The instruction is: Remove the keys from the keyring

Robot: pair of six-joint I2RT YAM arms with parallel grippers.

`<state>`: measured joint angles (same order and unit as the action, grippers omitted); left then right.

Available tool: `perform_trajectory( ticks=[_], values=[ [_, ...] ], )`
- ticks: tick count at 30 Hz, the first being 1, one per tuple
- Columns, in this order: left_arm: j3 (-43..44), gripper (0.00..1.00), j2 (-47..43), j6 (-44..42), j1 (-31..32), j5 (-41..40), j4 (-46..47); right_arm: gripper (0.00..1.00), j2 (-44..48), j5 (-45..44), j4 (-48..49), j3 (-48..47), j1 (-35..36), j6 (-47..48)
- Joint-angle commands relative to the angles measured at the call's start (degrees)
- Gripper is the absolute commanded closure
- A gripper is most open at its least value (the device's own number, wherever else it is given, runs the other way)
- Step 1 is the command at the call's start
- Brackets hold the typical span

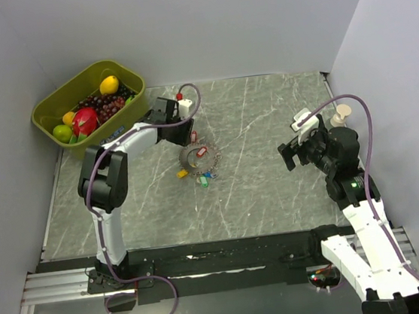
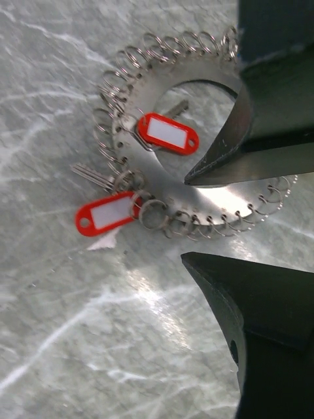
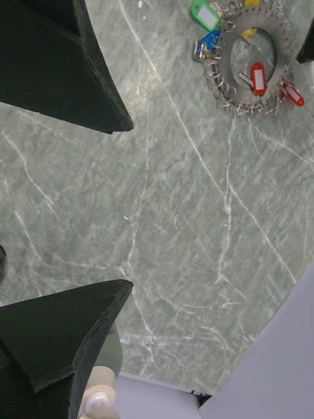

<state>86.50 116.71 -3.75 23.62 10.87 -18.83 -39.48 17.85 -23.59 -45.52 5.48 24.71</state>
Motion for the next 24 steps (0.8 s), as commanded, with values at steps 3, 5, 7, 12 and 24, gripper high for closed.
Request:
perform_trajectory(
  ticks=[3,5,7,12,24],
  values=[
    [4.99,0.5,2.74,1.11,0.29,3.71,-1.47,0.0,-0.15,0.87,1.62,-0.1,-0.11,-0.72],
    [5.08,0.57,3.0,1.55,0.29,3.37,-1.39,0.0,-0.24,0.88,1.71,-0.1,-0.03,-0.72],
    [5.17,0.59,3.18,1.64,0.29,3.1,-1.47,0.0,-0.42,0.96,1.71,-0.1,-0.11,-0.8],
    [4.91,0.58,3.27,1.64,0.29,1.96,-1.91,0.0,-0.68,1.05,1.62,0.08,-0.11,-0.63],
    [4.38,0.57,2.74,1.99,0.2,3.01,-2.7,0.0,-0.51,1.14,1.53,0.08,-0.11,-0.45]
  ],
)
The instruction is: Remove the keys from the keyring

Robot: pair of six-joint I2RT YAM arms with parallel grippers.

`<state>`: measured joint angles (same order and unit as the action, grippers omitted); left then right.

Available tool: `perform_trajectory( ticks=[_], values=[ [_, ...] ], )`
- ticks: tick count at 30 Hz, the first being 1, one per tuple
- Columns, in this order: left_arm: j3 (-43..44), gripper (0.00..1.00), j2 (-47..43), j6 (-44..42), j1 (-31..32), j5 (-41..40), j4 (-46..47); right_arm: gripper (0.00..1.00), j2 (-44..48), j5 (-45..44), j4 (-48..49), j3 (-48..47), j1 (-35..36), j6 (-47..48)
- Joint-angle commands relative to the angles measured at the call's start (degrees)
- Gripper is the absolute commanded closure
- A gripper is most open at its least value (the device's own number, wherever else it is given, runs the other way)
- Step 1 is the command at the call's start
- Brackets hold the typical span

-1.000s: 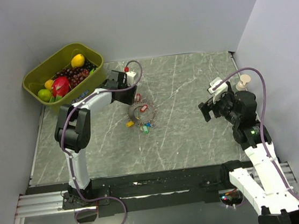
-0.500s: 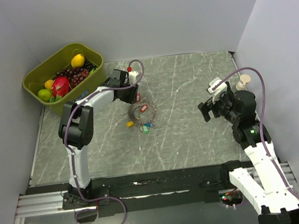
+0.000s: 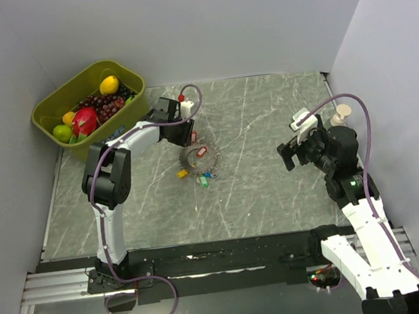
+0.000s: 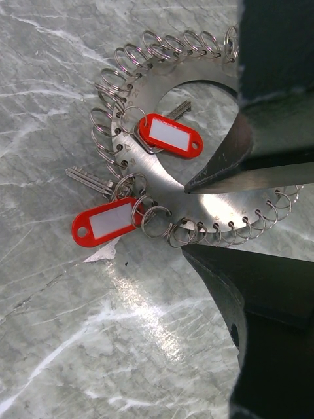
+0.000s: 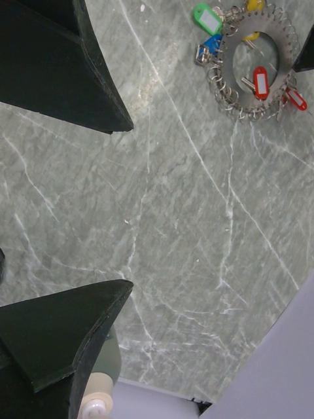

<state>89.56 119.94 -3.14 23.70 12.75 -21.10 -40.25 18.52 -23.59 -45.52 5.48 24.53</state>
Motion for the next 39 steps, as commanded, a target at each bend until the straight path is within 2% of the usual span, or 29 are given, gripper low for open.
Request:
perform_trajectory(
  ticks=[1,29,39],
  values=[
    [1.41,0.57,-0.32,1.47,0.11,1.22,-0.69,0.0,0.26,0.46,1.53,0.08,-0.11,-0.28],
    [3.34,0.53,2.76,2.08,-0.32,-1.06,-2.63,0.0,0.52,0.72,1.36,0.25,-0.29,-0.19],
    [3.43,0.53,1.97,2.08,-0.41,0.52,-2.54,0.0,0.44,0.72,1.36,0.25,-0.2,-0.1]
  ],
)
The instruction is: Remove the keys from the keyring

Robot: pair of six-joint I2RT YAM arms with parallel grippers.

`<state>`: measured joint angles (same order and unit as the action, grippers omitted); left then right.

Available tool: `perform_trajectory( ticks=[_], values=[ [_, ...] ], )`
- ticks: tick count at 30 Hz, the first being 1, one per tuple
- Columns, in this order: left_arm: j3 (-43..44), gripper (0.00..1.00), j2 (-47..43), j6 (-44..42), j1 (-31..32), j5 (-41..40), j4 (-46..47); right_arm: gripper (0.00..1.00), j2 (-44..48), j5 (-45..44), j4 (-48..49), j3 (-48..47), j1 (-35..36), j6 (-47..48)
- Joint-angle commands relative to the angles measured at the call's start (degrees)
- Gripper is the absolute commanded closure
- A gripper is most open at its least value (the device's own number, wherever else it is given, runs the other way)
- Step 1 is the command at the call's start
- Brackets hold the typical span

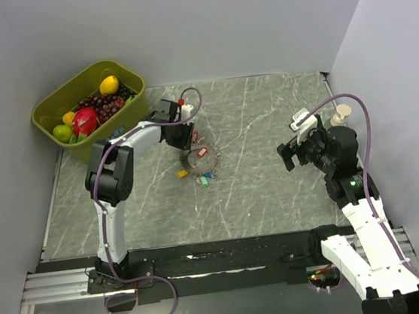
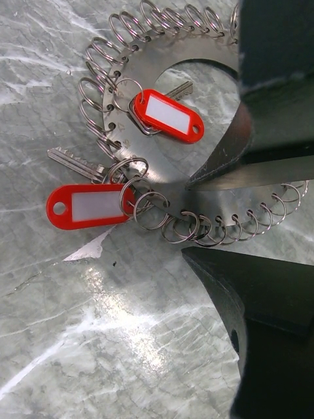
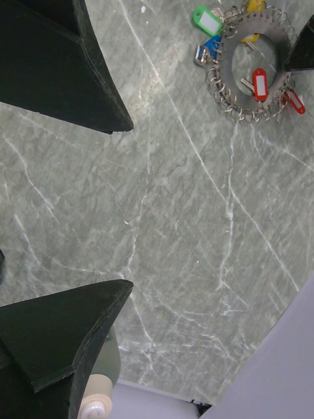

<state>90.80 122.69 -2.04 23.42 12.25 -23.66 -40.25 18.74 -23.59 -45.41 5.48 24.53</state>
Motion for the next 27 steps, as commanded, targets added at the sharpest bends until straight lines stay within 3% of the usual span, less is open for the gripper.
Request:
perform_trajectory(
  ticks=[1,19,27],
  values=[
    [2.1,0.53,-0.96,1.16,-0.22,1.02,0.19,0.0,0.52,0.51,1.36,0.14,-0.29,-0.1],
    [3.06,0.62,-2.2,1.69,-1.97,2.43,0.72,0.0,-0.09,0.77,1.18,0.23,-0.2,0.07],
    [3.94,0.68,-1.41,1.52,-1.98,6.9,-0.07,0.0,-0.44,0.94,1.27,0.14,-0.29,0.16]
  ],
)
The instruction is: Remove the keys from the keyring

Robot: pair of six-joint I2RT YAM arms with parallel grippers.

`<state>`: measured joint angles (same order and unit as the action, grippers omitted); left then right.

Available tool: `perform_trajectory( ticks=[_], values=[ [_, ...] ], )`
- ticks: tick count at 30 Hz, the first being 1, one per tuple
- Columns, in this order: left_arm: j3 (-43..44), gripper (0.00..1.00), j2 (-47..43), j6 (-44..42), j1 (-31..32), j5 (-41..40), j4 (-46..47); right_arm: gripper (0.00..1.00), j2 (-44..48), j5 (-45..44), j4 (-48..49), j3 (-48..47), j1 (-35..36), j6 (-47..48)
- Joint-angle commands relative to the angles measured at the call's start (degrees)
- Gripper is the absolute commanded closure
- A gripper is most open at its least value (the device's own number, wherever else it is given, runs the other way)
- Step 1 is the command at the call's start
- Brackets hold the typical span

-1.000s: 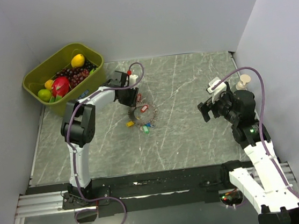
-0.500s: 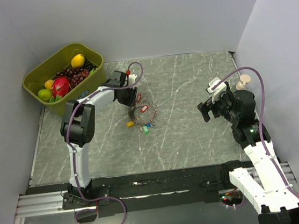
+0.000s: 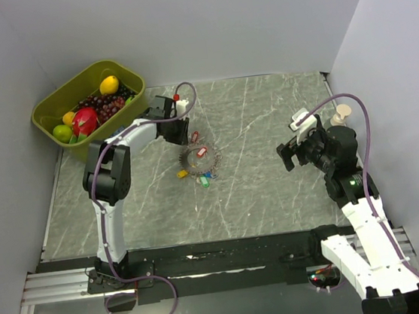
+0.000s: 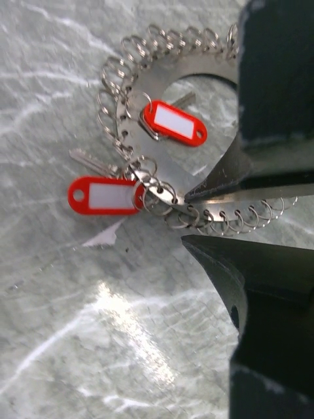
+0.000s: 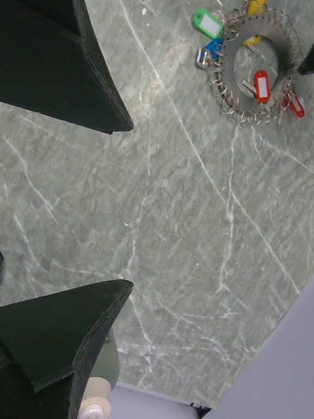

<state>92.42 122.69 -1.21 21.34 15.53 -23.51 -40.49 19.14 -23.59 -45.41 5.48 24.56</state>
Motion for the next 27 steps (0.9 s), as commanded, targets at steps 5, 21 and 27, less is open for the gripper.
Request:
perform_trajectory(
  ticks=[5,21,27],
  values=[
    [2.15,0.69,-1.14,0.86,0.01,2.05,0.04,0.0,-0.29,0.46,1.18,0.14,-0.29,0.23],
    [1.89,0.71,-0.17,0.77,0.01,1.26,1.36,0.0,-0.03,0.29,1.1,0.23,-0.2,0.32],
    [1.97,0.72,-0.44,0.77,0.01,3.1,1.62,0.0,-0.12,0.2,1.09,0.23,-0.2,0.49]
  ],
)
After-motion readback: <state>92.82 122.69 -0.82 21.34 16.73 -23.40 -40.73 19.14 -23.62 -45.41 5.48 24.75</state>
